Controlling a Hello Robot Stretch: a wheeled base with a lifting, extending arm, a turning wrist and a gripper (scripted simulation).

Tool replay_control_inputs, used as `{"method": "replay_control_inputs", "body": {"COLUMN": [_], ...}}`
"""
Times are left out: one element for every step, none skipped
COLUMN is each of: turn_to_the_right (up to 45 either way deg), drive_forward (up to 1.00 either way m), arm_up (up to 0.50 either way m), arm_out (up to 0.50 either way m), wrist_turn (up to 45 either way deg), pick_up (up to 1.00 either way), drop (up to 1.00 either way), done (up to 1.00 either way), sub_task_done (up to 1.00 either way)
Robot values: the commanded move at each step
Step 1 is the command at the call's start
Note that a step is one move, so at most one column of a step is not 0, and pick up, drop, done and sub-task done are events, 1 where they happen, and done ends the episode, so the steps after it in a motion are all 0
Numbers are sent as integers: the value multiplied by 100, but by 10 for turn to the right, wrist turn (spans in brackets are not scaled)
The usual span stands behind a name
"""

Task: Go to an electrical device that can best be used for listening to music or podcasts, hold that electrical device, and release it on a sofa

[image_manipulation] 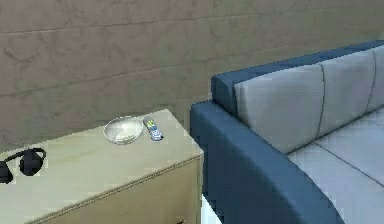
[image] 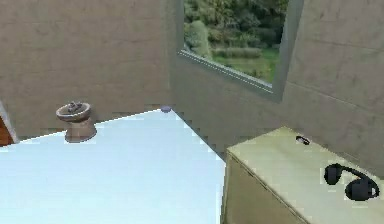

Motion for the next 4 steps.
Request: {"method": "replay_control_inputs", "body": {"turn_to_the_right": [300,0,-450,-240], "drive_forward": [0,25,0,0], "arm_up": [0,0,0,0], "arm_out": [0,0,0,0], "wrist_turn": [0,0,0,0], "pick_up": [0,0,0,0], "drop": [0,0,0,0], "done": [0,0,0,0], "sub_task_done": [0,0,0,0]}}
